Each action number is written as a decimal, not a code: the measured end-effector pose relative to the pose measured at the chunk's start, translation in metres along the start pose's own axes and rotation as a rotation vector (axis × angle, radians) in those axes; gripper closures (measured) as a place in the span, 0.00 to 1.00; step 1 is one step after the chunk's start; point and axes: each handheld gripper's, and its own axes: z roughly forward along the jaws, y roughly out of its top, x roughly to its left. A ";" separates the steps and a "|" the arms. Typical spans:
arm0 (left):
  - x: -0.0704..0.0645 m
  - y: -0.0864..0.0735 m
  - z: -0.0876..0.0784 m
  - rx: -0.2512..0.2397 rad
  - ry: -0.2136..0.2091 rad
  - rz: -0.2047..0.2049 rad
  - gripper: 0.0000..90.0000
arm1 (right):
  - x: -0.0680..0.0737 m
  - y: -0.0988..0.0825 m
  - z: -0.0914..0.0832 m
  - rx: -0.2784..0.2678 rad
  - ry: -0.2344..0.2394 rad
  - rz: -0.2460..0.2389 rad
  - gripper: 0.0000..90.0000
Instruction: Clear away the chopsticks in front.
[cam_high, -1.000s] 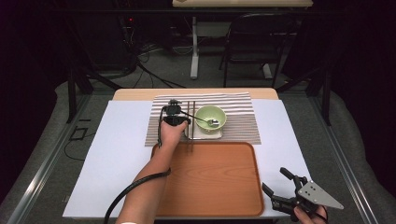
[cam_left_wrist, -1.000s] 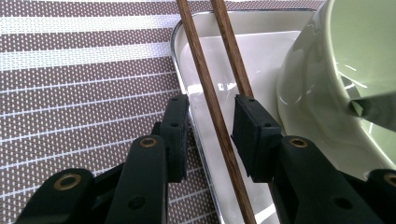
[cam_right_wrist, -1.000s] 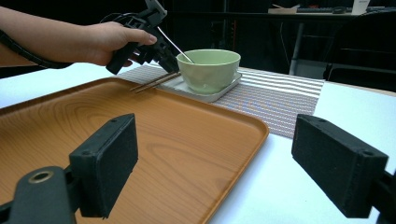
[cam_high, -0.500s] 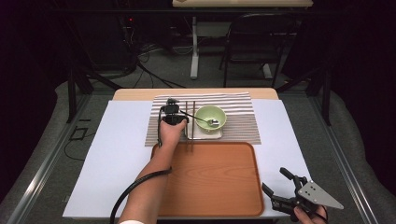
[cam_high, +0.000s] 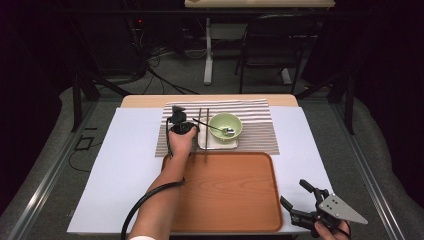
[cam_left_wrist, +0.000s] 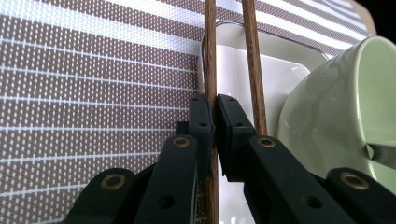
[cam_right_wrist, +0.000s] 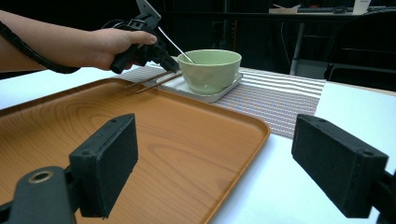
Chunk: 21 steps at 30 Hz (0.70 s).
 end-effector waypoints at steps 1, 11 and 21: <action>0.001 0.000 0.000 -0.001 -0.003 -0.006 0.95 | 0.000 0.000 0.000 0.000 0.001 0.001 0.16; 0.005 -0.001 -0.001 -0.010 -0.035 -0.079 0.95 | 0.000 0.000 0.000 0.001 -0.001 -0.001 0.16; 0.008 -0.003 -0.008 -0.041 -0.049 -0.103 0.95 | 0.000 0.000 0.000 0.001 0.000 -0.002 0.16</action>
